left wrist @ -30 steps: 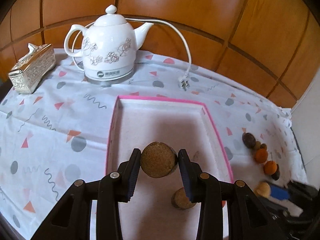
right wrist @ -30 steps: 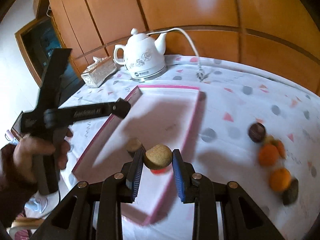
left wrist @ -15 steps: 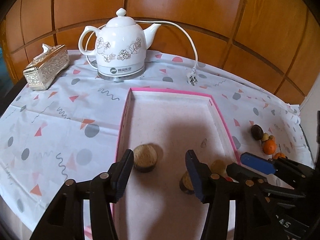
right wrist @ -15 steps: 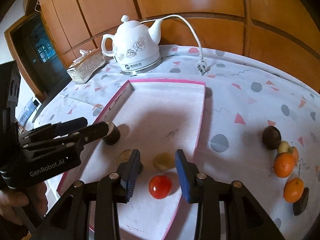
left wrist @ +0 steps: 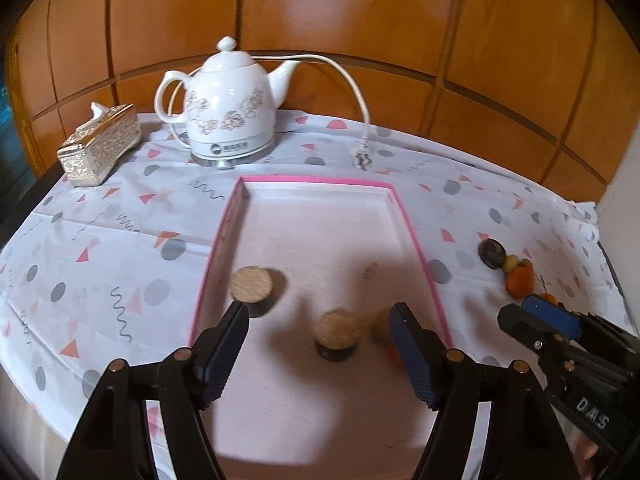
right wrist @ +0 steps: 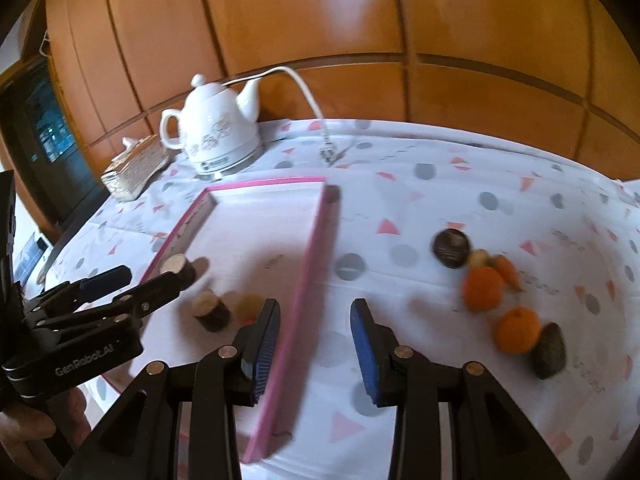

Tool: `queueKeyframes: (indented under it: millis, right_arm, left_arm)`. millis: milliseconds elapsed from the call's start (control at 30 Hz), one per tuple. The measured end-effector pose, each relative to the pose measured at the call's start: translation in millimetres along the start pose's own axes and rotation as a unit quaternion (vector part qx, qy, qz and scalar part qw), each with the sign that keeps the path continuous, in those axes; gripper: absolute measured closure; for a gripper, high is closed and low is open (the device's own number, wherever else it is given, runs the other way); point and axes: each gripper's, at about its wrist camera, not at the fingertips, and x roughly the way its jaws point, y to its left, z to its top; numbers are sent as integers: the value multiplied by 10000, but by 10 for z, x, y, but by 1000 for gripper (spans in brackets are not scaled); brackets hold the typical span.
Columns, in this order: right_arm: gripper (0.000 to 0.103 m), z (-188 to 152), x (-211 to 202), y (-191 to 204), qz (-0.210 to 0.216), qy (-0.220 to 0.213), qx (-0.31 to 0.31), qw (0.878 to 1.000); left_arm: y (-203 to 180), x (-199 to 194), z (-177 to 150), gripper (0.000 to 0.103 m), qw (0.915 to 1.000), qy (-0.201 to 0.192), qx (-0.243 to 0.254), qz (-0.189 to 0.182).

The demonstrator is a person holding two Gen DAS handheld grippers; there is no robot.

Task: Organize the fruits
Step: 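Open both grippers and withdraw them from the tray, then grasp the dark brown round item with the left gripper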

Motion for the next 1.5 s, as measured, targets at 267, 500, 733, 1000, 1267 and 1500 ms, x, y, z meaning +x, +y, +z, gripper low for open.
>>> queueKeyframes:
  millis: [267, 500, 733, 1000, 1267, 1500]
  right_arm:
    - [66, -179, -188, -462, -482, -93, 390, 9980]
    - [66, -351, -333, -1058, -1023, -69, 1053, 9891]
    - [66, -493, -463, -1488, -1397, -63, 1532, 9783]
    - [66, -547, -506, -1648, -1451, -71, 1684, 9750]
    - [66, -563, -513, -1736, -1409, -56, 1710, 9751]
    - [66, -528, -546, -1835, -1440, -89, 1729, 9743]
  left_arm:
    - [-316, -77, -44, 30, 9991, -51, 366, -195]
    - [-595, -100, -46, 30, 9964, -47, 691, -486]
    - [-912, -45, 11, 30, 9920, 33, 1029, -726]
    - [-1287, 226, 138, 53, 9849, 384, 1272, -1106]
    - [-1621, 727, 326, 62, 9799, 867, 1219, -1317]
    - [-1829, 1175, 501, 62, 9767, 1226, 999, -1449]
